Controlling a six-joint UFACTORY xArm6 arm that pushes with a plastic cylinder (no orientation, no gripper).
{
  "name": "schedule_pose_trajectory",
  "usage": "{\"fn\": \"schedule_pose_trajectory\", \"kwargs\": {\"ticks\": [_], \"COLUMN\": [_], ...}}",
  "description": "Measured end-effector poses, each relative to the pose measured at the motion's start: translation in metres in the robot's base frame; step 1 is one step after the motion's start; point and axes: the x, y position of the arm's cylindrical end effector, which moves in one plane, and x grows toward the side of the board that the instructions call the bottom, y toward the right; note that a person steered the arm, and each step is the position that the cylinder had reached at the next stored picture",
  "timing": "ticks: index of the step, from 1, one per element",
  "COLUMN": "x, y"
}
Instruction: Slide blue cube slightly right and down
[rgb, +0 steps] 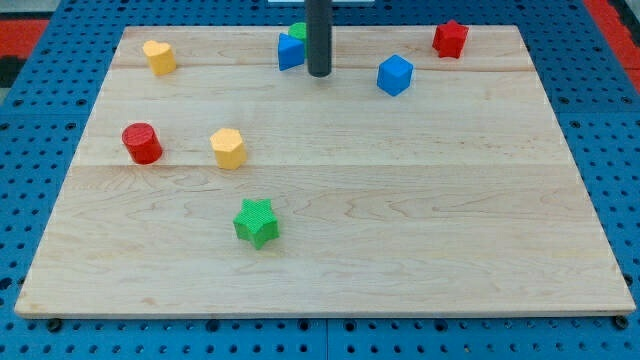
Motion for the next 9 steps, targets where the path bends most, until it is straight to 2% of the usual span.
{"fn": "schedule_pose_trajectory", "kwargs": {"ticks": [2, 4, 6, 7, 9], "x": [0.0, 0.039, 0.053, 0.029, 0.045], "y": [0.067, 0.143, 0.151, 0.151, 0.204]}}
